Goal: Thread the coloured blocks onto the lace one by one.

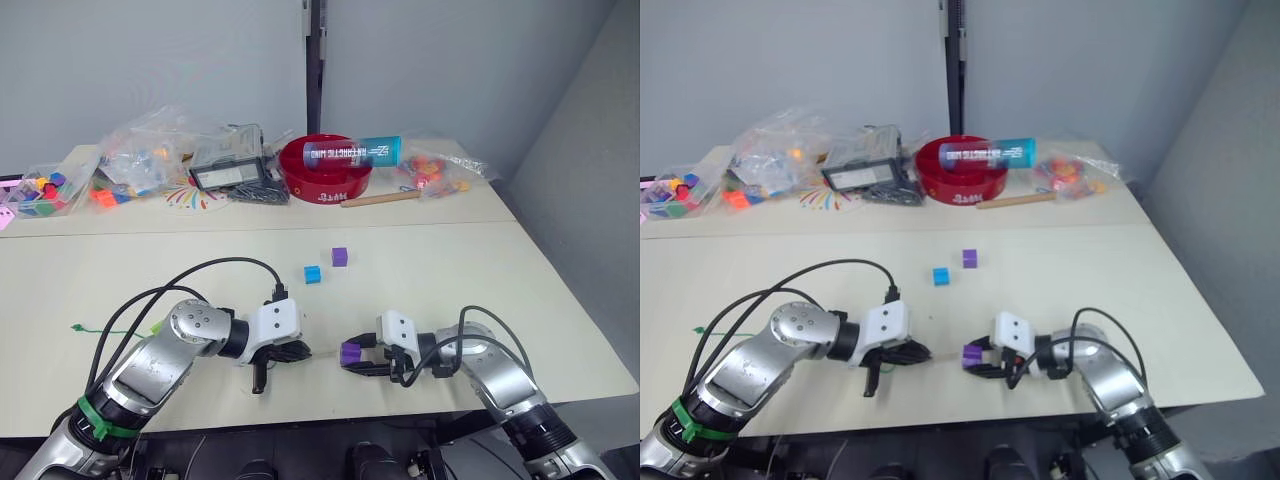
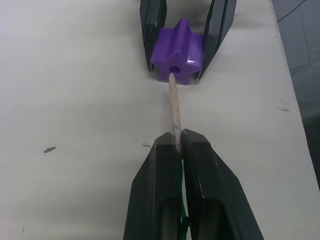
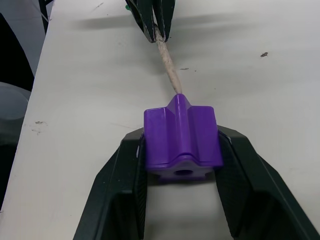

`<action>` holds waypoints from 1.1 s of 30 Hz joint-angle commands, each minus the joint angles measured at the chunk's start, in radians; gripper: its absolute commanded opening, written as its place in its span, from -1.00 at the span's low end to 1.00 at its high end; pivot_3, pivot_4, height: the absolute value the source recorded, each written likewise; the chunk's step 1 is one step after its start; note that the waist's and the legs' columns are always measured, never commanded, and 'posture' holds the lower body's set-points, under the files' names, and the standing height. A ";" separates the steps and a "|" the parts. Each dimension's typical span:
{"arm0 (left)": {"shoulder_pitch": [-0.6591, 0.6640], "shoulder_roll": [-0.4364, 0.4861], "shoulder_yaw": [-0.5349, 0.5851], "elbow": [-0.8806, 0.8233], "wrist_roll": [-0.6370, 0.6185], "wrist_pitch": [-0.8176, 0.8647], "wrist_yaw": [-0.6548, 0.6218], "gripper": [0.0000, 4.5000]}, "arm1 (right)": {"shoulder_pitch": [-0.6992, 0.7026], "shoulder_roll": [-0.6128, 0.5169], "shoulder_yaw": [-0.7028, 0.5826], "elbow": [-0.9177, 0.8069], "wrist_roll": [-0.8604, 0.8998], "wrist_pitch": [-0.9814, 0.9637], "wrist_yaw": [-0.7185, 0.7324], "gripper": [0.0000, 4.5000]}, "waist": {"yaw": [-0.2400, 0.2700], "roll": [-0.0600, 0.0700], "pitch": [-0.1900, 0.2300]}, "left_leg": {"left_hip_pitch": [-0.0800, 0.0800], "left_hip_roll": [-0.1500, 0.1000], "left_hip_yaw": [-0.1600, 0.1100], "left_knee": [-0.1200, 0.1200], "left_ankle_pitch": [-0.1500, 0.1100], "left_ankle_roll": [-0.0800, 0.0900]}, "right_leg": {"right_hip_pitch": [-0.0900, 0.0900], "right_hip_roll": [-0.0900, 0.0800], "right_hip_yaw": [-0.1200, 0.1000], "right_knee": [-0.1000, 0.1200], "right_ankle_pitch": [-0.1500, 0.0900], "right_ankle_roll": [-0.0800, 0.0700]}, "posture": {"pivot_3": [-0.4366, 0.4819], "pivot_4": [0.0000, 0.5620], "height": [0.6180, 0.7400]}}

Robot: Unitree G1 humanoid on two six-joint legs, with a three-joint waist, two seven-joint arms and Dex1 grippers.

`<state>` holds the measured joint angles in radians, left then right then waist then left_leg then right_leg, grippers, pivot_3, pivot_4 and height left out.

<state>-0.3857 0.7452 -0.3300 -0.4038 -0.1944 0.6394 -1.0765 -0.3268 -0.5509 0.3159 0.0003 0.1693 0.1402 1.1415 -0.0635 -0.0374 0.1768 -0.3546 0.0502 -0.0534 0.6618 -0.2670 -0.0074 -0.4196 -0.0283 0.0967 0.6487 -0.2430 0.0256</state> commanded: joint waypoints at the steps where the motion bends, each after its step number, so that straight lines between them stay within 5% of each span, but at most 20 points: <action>1: -0.011 -0.006 0.006 -0.037 -0.013 0.007 0.012 -1.00 | 0.009 -0.010 0.027 0.014 -0.040 0.026 -0.009 -0.39 | -0.001 0.000 0.000 | 0.000 0.000 0.000 0.000 0.000 0.000 | 0.000 0.000 0.000 0.000 0.000 0.000 | -0.05 -0.47 0.85; 33: -0.045 -0.036 -0.061 -0.008 -0.008 0.037 0.024 -1.00 | -0.001 -0.004 0.032 -0.042 -0.034 0.080 -0.026 -0.39 | -0.005 0.000 0.000 | 0.000 0.000 0.000 0.000 0.000 0.000 | 0.000 0.000 0.000 0.000 0.000 0.000 | -0.05 -0.47 0.85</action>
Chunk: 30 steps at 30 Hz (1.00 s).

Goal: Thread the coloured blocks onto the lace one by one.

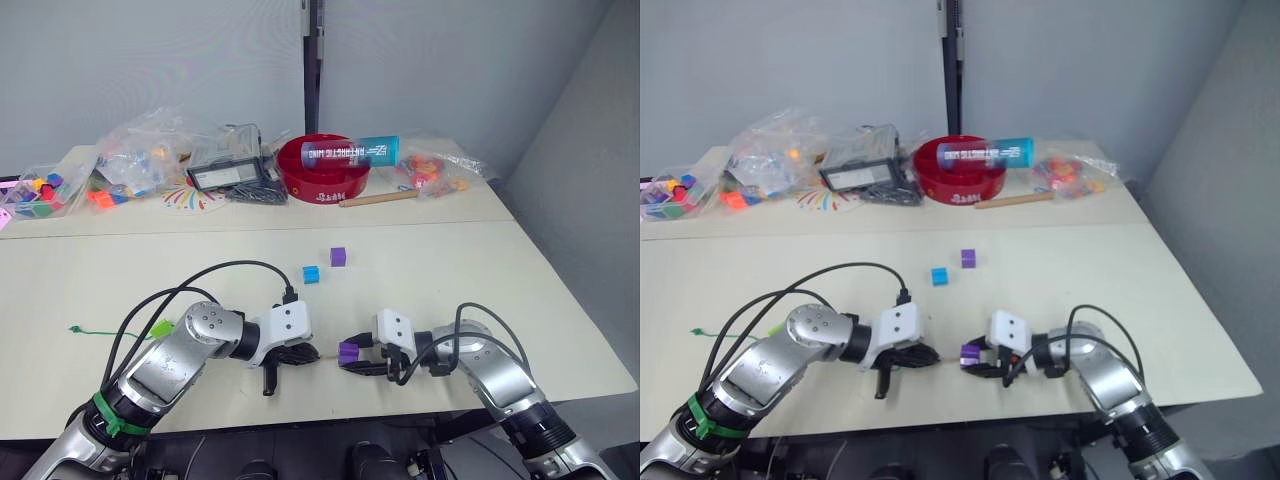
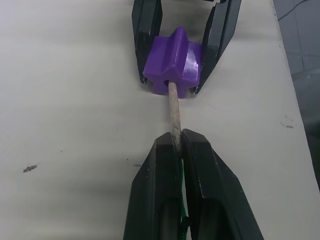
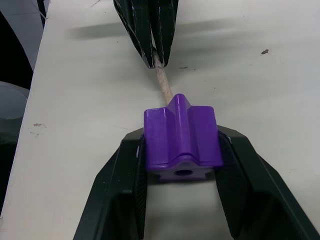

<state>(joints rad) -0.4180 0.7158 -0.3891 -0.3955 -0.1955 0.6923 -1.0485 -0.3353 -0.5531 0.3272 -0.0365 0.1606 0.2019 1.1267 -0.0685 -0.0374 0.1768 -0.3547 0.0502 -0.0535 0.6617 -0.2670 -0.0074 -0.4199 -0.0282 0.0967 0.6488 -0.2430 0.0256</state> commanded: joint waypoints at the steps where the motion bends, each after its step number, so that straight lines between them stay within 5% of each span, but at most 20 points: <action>1: -0.016 -0.017 -0.008 -0.011 -0.004 -0.020 0.000 -1.00 | 0.006 -0.001 0.022 -0.011 -0.025 0.024 -0.012 -0.39 | 0.000 0.000 0.000 | 0.000 0.000 0.000 0.000 0.000 0.000 | 0.000 0.000 0.000 0.000 0.000 0.000 | -0.05 -0.47 0.85; 16: -0.047 -0.224 -0.081 0.119 0.032 -0.129 0.035 -1.00 | -0.017 0.022 0.035 -0.053 -0.039 0.068 -0.019 -0.39 | 0.004 0.001 0.000 | 0.000 0.000 0.000 0.000 0.000 0.000 | 0.001 0.000 0.000 0.000 0.000 0.000 | -0.05 -0.47 0.85; 20: -0.033 -0.205 -0.039 0.110 0.001 -0.128 -0.003 -1.00 | -0.019 0.025 0.034 -0.050 -0.044 0.070 -0.022 -0.39 | 0.011 0.000 -0.001 | 0.000 -0.001 0.000 0.000 0.000 0.000 | 0.002 -0.001 0.000 -0.001 0.000 0.001 | -0.05 -0.47 0.85; 28: -0.025 -0.094 0.074 0.099 -0.037 -0.154 -0.076 0.17 | -0.019 0.024 0.026 -0.026 -0.056 0.058 -0.021 -0.39 | -0.005 0.000 -0.001 | 0.000 0.000 0.000 0.000 0.000 0.000 | 0.000 0.001 0.000 0.000 0.001 0.000 | -0.05 -0.47 0.85; 30: -0.013 -0.065 0.094 0.098 -0.050 -0.163 -0.089 0.19 | -0.022 0.025 0.028 -0.021 -0.057 0.055 -0.021 -0.39 | -0.005 0.000 -0.001 | 0.001 0.001 0.000 0.000 0.000 0.000 | 0.000 0.001 0.000 0.000 0.001 0.000 | -0.05 -0.47 0.85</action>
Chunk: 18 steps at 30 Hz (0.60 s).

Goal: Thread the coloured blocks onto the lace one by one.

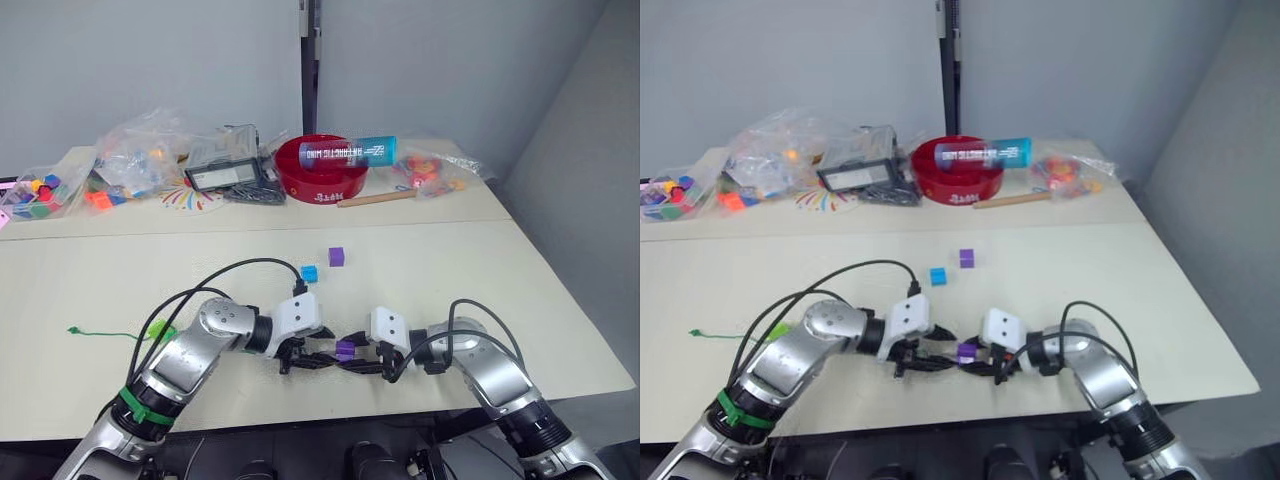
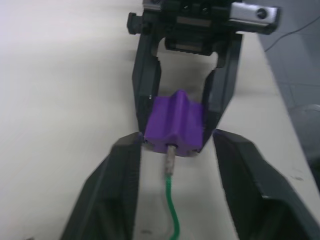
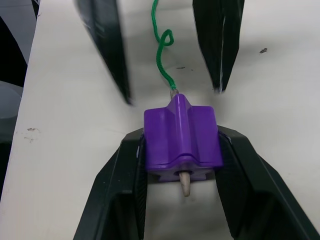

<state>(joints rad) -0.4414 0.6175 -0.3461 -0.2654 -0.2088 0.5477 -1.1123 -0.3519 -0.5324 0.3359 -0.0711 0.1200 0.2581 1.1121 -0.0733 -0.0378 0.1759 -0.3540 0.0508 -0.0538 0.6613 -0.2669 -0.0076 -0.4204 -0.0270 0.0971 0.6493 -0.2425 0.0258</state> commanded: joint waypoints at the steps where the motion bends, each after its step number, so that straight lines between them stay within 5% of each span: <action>1: 0.020 0.046 0.057 -0.026 -0.037 -0.027 -0.028 0.19 | -0.007 0.004 0.020 0.018 -0.017 -0.003 -0.006 -0.39 | 0.000 0.000 0.000 | 0.000 0.000 0.000 0.000 0.000 0.000 | 0.000 0.000 0.000 0.000 0.000 0.000 | -0.05 -0.47 0.85; 13: 0.110 0.046 0.041 0.109 0.038 -0.170 0.018 0.19 | -0.037 -0.010 0.022 0.030 -0.015 0.001 0.013 -0.39 | 0.006 0.000 0.000 | -0.001 0.000 0.000 0.000 0.000 0.000 | 0.000 0.000 0.000 -0.001 0.000 0.000 | -0.05 -0.47 0.85; 18: 0.114 0.014 0.039 0.121 0.032 -0.181 0.019 -0.49 | -0.038 -0.015 0.020 0.024 -0.015 0.006 0.016 -0.39 | 0.007 0.000 0.000 | -0.001 0.000 0.001 0.000 0.000 0.000 | 0.000 -0.001 0.000 -0.001 0.000 0.000 | -0.05 -0.47 0.85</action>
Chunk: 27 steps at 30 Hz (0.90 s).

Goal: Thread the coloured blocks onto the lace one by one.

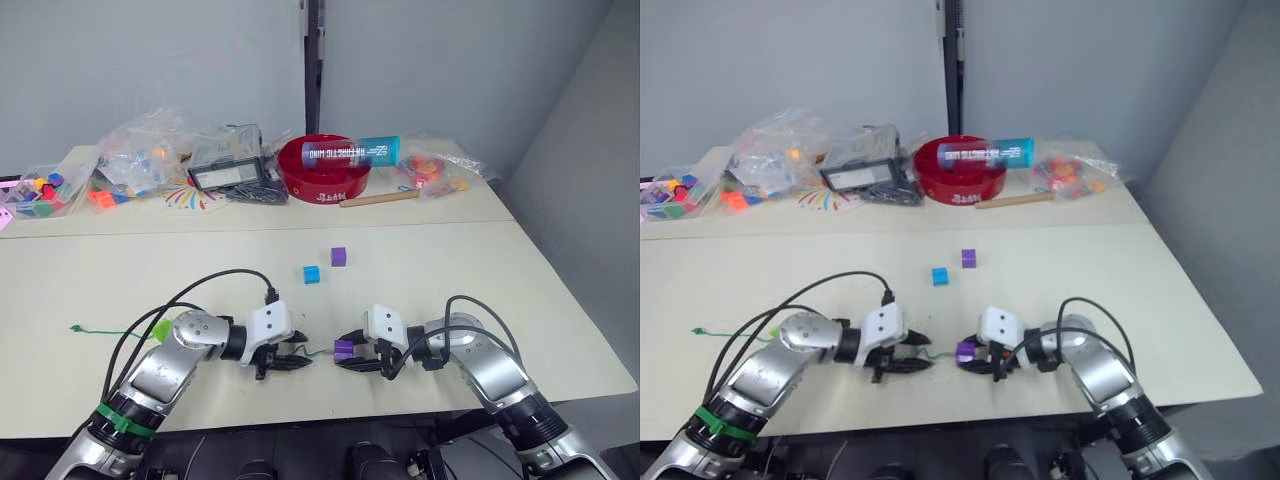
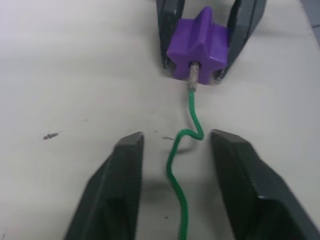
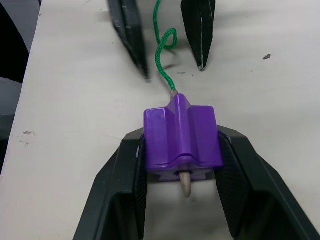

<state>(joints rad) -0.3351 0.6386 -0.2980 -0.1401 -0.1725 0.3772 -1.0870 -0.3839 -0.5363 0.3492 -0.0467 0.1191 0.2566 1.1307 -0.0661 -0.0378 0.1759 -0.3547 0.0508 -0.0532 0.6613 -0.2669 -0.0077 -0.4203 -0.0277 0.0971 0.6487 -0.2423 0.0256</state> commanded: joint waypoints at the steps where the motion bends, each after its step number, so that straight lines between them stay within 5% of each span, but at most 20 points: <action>1: 0.008 -0.008 -0.009 -0.004 -0.005 -0.012 -0.008 -0.64 | -0.005 -0.012 0.007 -0.001 -0.014 0.008 -0.003 -0.39 | 0.000 0.000 0.000 | 0.000 0.000 0.000 0.000 0.000 0.000 | 0.000 0.000 0.000 0.000 0.000 0.000 | -0.05 -0.47 0.85; 4: 0.010 -0.008 -0.008 -0.008 -0.007 -0.011 -0.013 -1.00 | -0.004 -0.014 0.005 -0.004 -0.015 0.010 -0.003 -0.39 | 0.000 0.000 0.000 | 0.000 0.000 0.000 0.000 0.000 0.000 | 0.000 0.000 0.000 0.000 0.000 0.000 | -0.05 -0.47 0.85; 27: -0.057 -0.083 -0.048 -0.036 0.008 0.035 0.009 -1.00 | -0.019 0.003 0.028 0.005 -0.032 0.018 -0.016 -0.39 | -0.001 0.000 0.000 | 0.000 0.000 0.000 0.000 0.000 0.000 | 0.000 0.000 0.000 0.000 0.000 0.000 | -0.05 -0.47 0.85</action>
<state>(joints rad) -0.3867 0.5491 -0.3549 -0.1411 -0.1517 0.3998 -1.0783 -0.3980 -0.5390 0.3615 -0.0484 0.1087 0.2596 1.1315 -0.0671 -0.0378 0.1760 -0.3546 0.0505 -0.0535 0.6613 -0.2669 -0.0077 -0.4202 -0.0276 0.0971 0.6486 -0.2423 0.0256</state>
